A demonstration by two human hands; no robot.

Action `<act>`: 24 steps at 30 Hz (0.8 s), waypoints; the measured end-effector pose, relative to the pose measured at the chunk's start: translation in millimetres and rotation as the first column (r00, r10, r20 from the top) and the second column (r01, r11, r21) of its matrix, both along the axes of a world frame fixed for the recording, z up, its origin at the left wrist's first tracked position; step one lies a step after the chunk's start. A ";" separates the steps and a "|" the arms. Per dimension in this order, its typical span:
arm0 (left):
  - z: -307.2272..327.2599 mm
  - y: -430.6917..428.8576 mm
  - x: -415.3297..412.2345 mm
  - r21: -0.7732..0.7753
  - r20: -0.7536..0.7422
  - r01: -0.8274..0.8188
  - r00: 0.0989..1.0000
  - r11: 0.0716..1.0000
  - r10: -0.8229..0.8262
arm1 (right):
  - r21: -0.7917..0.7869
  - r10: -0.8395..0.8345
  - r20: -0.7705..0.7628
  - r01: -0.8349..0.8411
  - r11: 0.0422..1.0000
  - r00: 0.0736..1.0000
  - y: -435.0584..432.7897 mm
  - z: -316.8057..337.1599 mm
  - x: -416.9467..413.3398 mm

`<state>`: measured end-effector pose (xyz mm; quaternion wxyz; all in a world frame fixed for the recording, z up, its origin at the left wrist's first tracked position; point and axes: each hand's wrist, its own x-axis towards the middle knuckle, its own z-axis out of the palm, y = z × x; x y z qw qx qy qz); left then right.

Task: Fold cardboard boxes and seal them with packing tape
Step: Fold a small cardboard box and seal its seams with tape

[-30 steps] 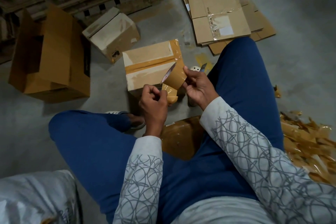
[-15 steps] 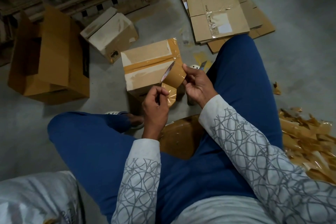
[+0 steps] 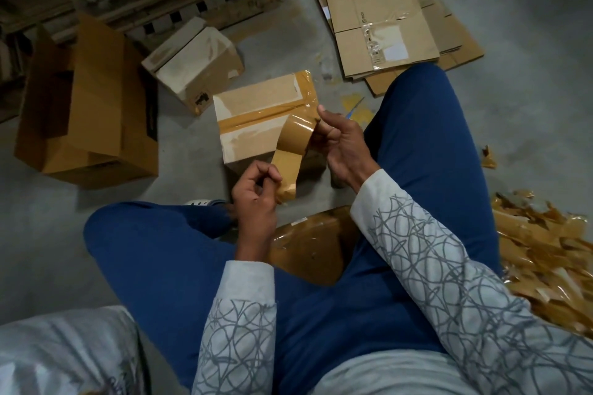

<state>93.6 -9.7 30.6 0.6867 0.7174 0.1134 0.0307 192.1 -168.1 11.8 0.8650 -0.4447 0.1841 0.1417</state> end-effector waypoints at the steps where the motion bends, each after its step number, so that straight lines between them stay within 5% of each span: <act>1: 2.1 1.6 -3.3 -0.069 -0.010 -0.021 1.000 0.997 0.021 | -0.017 -0.003 0.005 0.003 1.000 1.000 -1.0 0.2 -0.2; 4: 13.6 0.0 -8.5 -0.241 -0.041 -0.056 0.998 0.969 0.047 | -0.053 0.008 0.063 -0.005 0.999 0.998 0.6 -1.9 -1.2; 12: 32.7 21.4 13.2 -0.457 -0.171 -0.039 0.984 0.889 -0.045 | -0.448 0.409 0.110 -0.322 0.834 0.906 27.0 -21.1 -23.0; 16: 41.5 50.7 33.0 -0.555 -0.180 -0.018 0.979 0.832 -0.098 | -0.362 0.543 0.025 -0.499 0.787 0.840 33.8 -15.8 -27.6; 21: 58.2 79.8 58.5 -0.529 -0.137 0.072 0.976 0.845 -0.169 | -0.338 0.602 0.016 -0.562 0.755 0.799 41.6 -15.7 -37.9; 24: 58.1 91.7 77.0 -0.327 -0.162 0.033 0.983 0.944 -0.090 | -0.344 0.614 0.019 -0.572 0.745 0.789 41.3 -5.6 -39.7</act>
